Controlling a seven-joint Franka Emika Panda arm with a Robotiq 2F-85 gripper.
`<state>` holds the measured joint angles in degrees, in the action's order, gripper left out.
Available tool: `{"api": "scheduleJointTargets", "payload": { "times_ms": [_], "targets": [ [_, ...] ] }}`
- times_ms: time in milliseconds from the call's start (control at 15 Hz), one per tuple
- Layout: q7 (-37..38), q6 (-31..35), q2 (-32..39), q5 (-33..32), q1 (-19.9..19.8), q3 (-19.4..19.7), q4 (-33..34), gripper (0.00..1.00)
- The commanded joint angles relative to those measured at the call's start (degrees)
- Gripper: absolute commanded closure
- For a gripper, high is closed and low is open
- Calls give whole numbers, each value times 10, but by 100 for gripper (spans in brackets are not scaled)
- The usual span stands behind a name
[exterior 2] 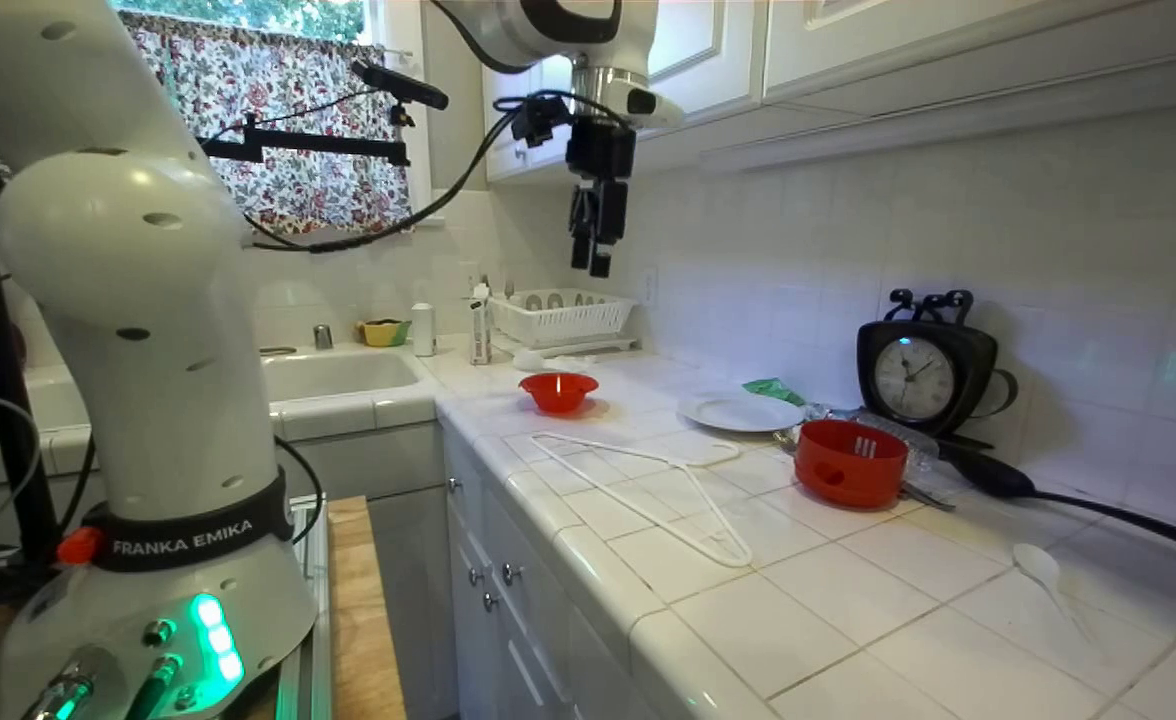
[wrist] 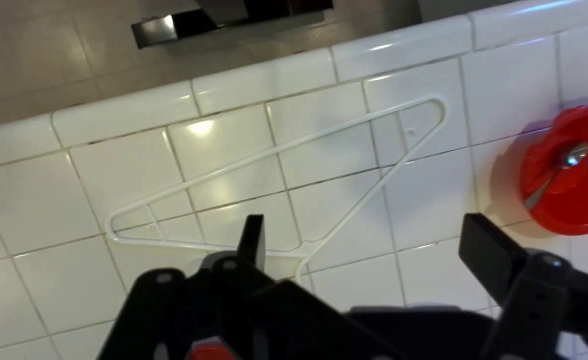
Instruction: Place the white hanger on the left door of the first upper cabinet from the right.
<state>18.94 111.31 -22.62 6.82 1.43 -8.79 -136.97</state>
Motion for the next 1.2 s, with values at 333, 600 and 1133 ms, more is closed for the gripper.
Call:
{"api": "scheduleJointTargets", "payload": {
  "times_ms": [333,600,1133],
  "targets": [
    [2,120,8,-63,-20,14,-74,0],
    [11,134,36,-64,-24,16,-62,0],
    [41,242,211,-77,-44,53,15,0]
  ]
}}
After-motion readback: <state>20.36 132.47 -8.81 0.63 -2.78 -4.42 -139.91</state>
